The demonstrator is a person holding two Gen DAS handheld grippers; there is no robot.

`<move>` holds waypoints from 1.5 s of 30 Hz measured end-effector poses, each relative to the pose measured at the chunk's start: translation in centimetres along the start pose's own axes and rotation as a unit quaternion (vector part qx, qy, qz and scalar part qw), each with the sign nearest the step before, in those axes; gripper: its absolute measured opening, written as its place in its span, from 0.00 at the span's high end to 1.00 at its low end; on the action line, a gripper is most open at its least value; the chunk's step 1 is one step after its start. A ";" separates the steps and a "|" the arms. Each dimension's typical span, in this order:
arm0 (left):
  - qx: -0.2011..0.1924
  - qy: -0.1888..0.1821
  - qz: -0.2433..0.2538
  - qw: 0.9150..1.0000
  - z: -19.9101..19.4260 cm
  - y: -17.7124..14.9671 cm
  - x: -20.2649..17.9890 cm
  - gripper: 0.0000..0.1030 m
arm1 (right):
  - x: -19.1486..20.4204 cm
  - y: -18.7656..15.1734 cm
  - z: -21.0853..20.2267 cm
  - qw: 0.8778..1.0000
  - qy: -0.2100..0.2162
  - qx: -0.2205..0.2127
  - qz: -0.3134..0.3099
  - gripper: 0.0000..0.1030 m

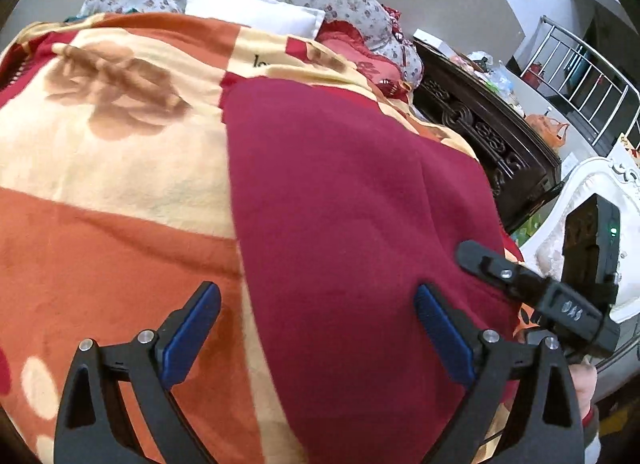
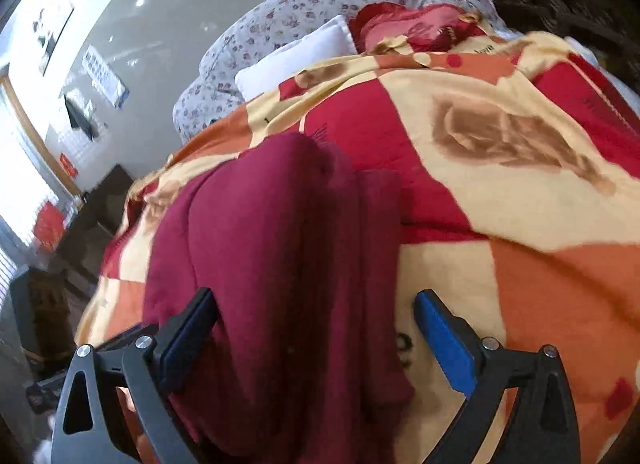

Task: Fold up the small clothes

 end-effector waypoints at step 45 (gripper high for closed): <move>-0.079 0.188 0.105 0.973 -16.9 -9.9 6.2 0.25 | 19.4 -11.8 -3.9 0.968 -0.042 0.088 -0.231 0.62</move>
Point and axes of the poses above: each gripper's, at about its wrist camera, not at the fingertips, and z roughly the way its jaws point, x to its left, y to its top, the point moved 6 cm from there along z, roughly the way its jaws point, and after that the axes turned 12 degrees about -z, right-handed, at the moved point
